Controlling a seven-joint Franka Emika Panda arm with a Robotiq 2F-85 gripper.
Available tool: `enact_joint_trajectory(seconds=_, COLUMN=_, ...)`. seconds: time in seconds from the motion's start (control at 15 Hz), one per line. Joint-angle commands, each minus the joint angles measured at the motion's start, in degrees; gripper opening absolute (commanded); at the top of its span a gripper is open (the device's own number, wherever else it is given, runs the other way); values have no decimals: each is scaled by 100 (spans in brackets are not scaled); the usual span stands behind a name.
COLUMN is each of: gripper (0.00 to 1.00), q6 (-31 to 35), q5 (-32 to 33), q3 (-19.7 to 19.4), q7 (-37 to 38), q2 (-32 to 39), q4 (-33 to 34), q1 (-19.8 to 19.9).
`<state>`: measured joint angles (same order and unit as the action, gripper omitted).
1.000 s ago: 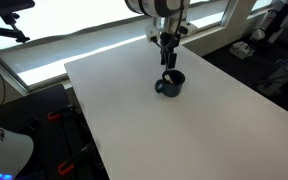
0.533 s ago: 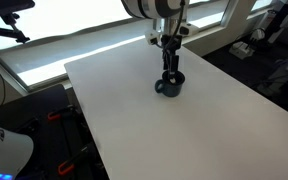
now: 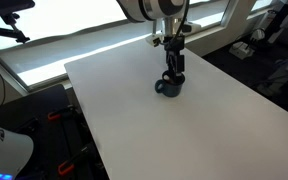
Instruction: Remove the marker from the cup
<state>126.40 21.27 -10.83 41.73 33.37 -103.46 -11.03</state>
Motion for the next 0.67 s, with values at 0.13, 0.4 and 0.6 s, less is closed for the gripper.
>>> enact_joint_trajectory(seconds=0.13, gripper=100, q6=174, q5=296, q3=52, q7=-98, q2=-95, q4=-131, q1=-23)
enact_joint_trajectory(seconds=0.4, gripper=100, q6=644, q5=682, q3=72, q7=-294, q2=8, q4=-71, q1=-60)
enact_joint_trajectory(seconds=0.6, gripper=93, q6=1251, q5=812, q3=111, q7=-528, q2=40, q4=-132, q1=-13)
